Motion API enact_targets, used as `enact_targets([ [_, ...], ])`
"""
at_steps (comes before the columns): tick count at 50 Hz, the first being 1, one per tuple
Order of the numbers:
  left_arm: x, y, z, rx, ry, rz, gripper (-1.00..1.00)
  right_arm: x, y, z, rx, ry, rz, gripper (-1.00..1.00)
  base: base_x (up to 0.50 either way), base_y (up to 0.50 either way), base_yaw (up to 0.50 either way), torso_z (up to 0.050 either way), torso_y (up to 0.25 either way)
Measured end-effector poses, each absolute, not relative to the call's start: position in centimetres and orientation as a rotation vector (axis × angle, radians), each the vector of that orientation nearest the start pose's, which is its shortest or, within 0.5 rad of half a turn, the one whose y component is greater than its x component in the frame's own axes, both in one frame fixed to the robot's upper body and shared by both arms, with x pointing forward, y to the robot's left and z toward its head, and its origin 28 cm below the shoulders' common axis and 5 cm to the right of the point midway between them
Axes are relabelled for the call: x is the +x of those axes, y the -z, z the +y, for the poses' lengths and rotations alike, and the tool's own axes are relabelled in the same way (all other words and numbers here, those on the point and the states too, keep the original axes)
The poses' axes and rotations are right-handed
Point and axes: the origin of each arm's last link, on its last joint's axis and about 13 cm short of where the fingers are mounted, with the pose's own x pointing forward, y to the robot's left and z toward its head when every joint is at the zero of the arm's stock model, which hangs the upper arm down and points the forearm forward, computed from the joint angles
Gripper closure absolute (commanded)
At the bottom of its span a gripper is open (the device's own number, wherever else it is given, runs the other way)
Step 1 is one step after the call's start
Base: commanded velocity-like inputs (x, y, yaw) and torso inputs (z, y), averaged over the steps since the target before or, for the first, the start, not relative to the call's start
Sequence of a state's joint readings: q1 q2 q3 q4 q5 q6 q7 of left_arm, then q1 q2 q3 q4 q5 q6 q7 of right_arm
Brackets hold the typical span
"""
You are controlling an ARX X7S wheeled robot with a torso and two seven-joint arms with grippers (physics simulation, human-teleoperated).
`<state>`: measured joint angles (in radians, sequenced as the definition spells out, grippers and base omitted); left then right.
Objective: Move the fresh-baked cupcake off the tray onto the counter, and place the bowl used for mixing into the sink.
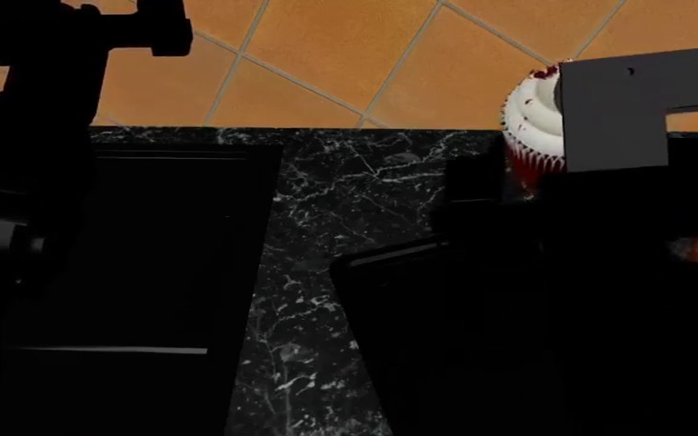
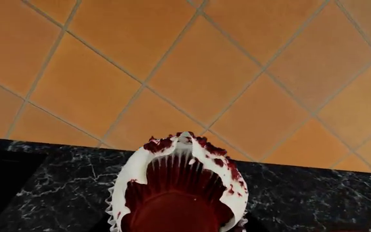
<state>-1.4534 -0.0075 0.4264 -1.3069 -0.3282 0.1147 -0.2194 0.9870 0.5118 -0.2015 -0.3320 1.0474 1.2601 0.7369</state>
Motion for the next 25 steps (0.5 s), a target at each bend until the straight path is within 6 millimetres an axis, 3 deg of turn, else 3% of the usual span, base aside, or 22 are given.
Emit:
enact_targets([
  [25, 44.2, -25.1, 19.3, 0.074, -0.110, -0.247, -1.00, 35.3, -29.6, -13.9, -0.116, 0.077, 0.133, 1.00, 0.00, 0.00, 0.00, 0.000, 0.000],
])
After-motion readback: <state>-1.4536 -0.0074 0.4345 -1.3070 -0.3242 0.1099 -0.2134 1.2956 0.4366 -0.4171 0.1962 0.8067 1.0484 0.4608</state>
